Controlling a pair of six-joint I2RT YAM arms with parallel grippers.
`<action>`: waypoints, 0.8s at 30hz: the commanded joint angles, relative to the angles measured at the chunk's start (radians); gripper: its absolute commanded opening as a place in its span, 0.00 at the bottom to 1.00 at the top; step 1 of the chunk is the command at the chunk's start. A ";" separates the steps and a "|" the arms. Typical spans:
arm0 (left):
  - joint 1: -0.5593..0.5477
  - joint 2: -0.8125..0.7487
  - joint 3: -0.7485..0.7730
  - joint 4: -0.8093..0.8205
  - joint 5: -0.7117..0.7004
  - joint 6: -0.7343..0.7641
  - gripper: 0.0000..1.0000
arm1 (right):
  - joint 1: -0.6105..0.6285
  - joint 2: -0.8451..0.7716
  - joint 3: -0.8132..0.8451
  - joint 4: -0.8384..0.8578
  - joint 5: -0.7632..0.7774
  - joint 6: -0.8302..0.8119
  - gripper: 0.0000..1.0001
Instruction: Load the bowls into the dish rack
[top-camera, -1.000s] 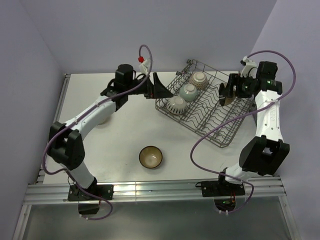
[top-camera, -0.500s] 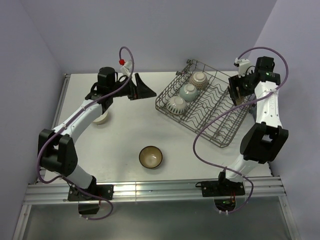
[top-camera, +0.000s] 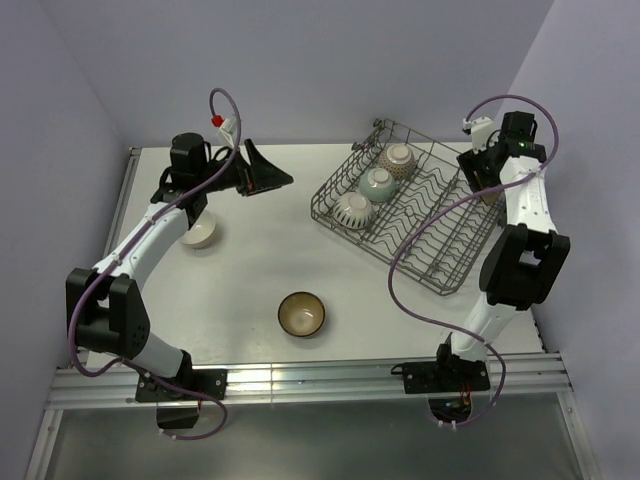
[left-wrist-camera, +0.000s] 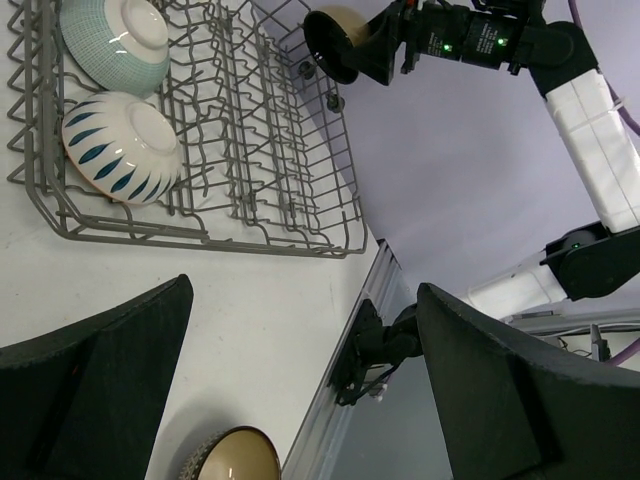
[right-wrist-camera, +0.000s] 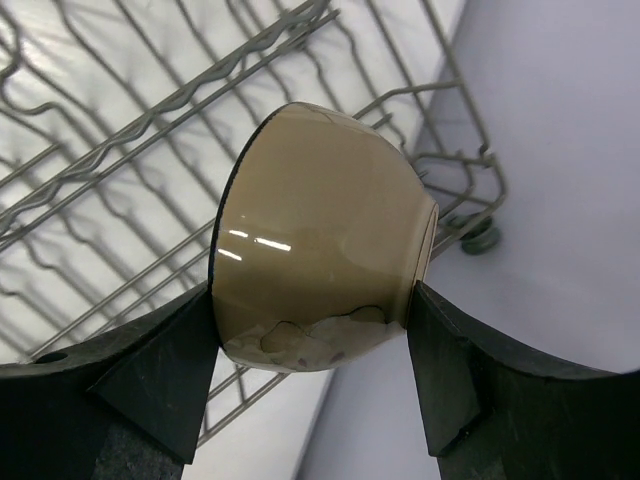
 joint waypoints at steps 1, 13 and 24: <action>0.016 -0.007 0.000 0.064 0.041 -0.023 1.00 | 0.024 0.009 0.008 0.182 0.083 -0.054 0.00; 0.071 0.007 -0.017 0.092 0.053 -0.046 0.99 | 0.076 0.119 -0.009 0.319 0.226 -0.125 0.00; 0.091 0.041 -0.014 0.109 0.061 -0.050 0.99 | 0.121 0.138 -0.162 0.466 0.348 -0.211 0.00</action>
